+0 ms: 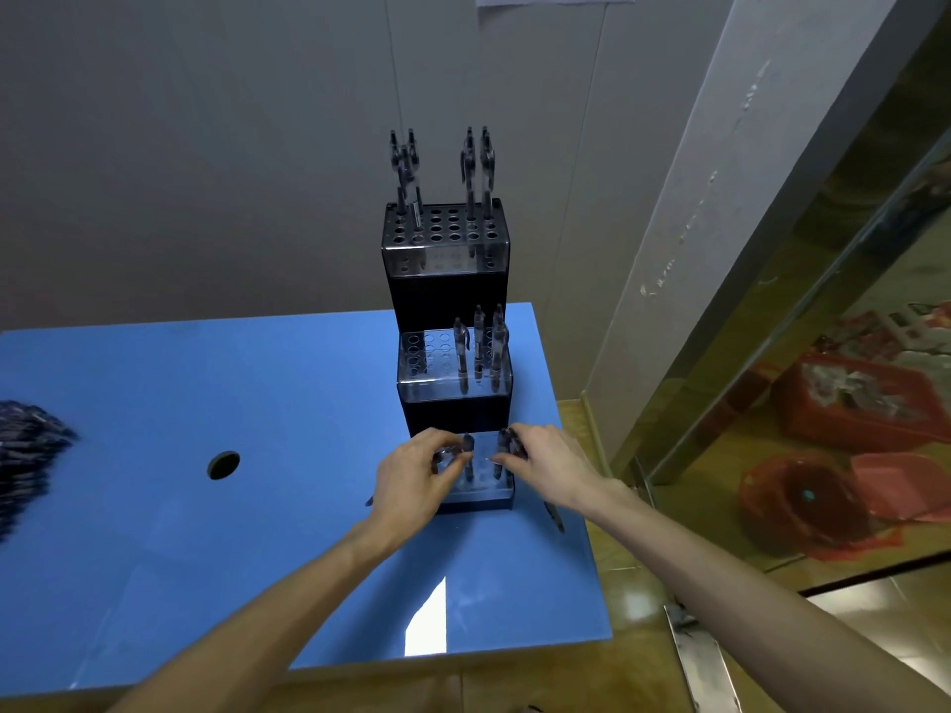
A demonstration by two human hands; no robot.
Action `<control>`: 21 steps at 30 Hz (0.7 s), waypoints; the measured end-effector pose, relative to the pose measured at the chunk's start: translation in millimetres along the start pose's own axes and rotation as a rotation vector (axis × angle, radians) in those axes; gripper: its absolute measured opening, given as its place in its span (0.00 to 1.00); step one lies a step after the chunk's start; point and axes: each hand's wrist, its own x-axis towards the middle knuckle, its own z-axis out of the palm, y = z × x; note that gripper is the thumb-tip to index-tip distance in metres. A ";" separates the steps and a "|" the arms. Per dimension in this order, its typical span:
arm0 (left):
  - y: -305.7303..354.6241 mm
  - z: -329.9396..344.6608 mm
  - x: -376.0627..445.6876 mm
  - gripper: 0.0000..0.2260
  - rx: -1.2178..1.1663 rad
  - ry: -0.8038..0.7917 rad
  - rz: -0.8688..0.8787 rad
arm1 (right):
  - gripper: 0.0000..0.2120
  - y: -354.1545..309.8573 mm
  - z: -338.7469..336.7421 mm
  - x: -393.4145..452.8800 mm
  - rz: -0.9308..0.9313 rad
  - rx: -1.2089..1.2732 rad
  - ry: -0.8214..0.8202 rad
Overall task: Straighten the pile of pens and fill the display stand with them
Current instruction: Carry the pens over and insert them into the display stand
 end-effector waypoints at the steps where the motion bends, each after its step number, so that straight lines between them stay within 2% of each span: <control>1: 1.7 0.1 -0.2 0.06 -0.013 -0.007 -0.014 | 0.11 2.0 0.6 -2.9 0.001 0.067 0.012; 5: 8.4 -0.8 -11.8 0.10 -0.229 0.046 -0.200 | 0.07 10.7 -2.4 -21.4 0.074 0.512 0.173; 9: 15.3 0.0 -19.3 0.03 -0.594 0.077 -0.397 | 0.19 3.5 -3.6 -31.3 0.254 0.768 0.288; 11: 19.9 -0.8 -17.7 0.04 -0.680 0.079 -0.445 | 0.23 -2.3 -6.4 -32.6 0.304 0.754 0.306; 14: 27.1 -6.2 -19.3 0.05 -0.709 0.109 -0.388 | 0.27 -7.8 -8.6 -36.7 0.249 0.587 0.333; 18: 36.7 -16.7 -22.6 0.02 -0.729 0.202 -0.307 | 0.23 -8.2 -13.5 -38.4 0.121 0.597 0.345; 21: 44.0 -23.1 -21.7 0.01 -0.753 0.258 -0.294 | 0.16 -7.1 -20.1 -39.2 0.064 0.599 0.351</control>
